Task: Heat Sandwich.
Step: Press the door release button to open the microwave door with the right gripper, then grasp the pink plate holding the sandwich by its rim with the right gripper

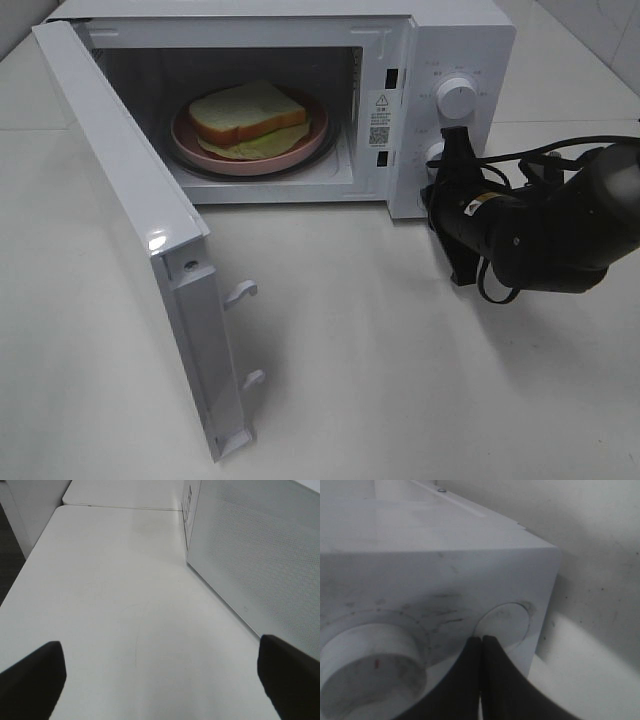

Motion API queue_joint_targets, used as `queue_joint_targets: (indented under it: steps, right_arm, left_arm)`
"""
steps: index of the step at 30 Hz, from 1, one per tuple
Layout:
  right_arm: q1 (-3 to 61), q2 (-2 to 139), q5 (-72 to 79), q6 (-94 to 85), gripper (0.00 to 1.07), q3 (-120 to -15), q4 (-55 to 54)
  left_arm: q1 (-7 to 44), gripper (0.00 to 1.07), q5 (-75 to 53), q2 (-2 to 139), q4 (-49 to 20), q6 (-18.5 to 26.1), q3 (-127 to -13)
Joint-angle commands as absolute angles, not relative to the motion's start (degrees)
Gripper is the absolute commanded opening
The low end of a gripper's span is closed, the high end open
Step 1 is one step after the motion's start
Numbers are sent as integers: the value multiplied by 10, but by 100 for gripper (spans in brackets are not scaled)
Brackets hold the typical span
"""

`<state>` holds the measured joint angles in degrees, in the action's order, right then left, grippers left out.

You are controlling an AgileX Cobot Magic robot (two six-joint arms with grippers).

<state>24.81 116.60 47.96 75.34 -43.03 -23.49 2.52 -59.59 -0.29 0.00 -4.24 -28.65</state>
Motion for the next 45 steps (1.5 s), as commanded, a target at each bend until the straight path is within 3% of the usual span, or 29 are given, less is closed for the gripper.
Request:
queue_joint_targets:
  steps: [1,10,16,24,34,45]
  right_arm:
    - [246,1147,484,756,2,-422,-217]
    - [246,1100,459,756,2,-358,-205]
    - [246,1046,359,739,4,-327,-197]
    - [246,979,176,614,7,-327,-198]
    - [246,920,61,408,10,-328,-198]
    - [246,912,-78,318,13,-379,-168]
  left_arm:
    - [24,98,-594,-15,-7,-40,-285]
    - [24,98,-594,-15,-7,-40,-285]
    - [24,98,-594,-15,-7,-40,-285]
    - [24,98,-594,-15,-7,-40,-285]
    - [24,98,-594,-15,-7,-40,-285]
    - [24,98,-594,-15,-7,-40,-285]
